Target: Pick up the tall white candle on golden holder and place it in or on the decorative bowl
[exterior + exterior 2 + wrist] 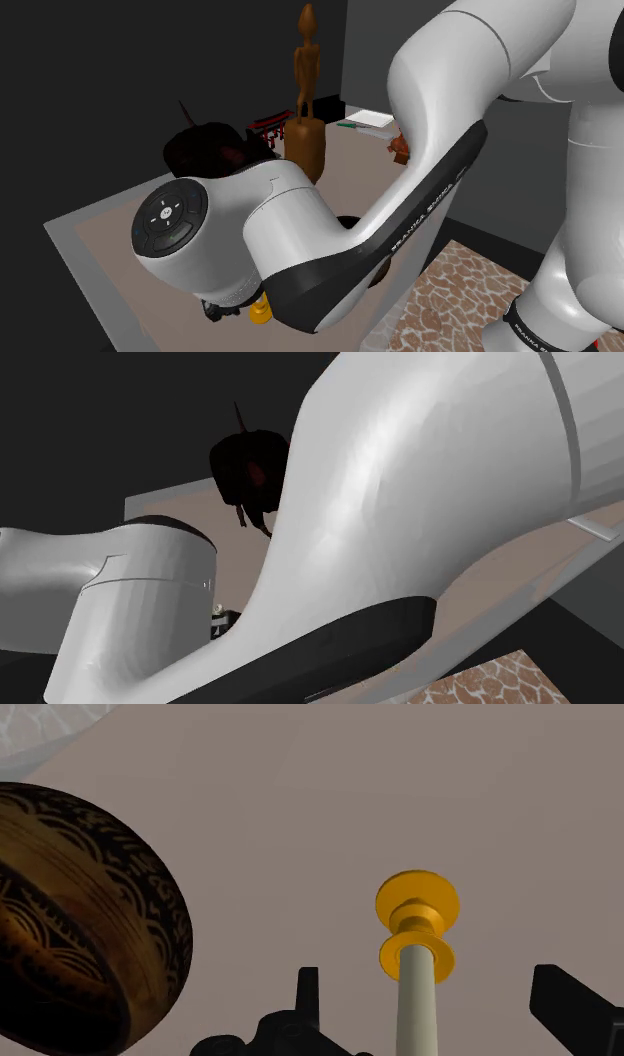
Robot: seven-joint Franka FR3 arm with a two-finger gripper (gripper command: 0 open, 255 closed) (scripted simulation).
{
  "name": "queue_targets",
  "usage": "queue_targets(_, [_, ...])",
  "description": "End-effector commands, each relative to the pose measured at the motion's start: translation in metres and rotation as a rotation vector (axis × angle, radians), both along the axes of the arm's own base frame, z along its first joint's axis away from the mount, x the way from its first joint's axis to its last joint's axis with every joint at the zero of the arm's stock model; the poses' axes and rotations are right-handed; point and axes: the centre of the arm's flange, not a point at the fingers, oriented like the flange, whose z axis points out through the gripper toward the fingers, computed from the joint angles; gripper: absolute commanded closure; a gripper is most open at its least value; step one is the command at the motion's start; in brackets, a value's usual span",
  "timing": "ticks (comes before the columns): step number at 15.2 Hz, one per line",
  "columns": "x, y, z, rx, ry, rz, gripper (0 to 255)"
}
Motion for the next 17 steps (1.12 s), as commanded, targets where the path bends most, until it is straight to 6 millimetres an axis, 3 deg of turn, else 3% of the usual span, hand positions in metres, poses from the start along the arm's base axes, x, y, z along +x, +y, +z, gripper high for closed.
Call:
queue_targets(1, [0.003,0.003,-0.010,-0.002,-0.005,-0.002,0])
queue_targets(6, [0.010,-0.006,-0.037,-0.002,-0.005,-0.002,0])
queue_targets(14, [0.010,-0.006,-0.037,-0.002,-0.005,-0.002,0])
queue_targets(15, [0.010,-0.006,-0.037,-0.002,-0.005,-0.002,255])
queue_targets(17, [0.010,-0.006,-0.037,-0.002,-0.005,-0.002,255])
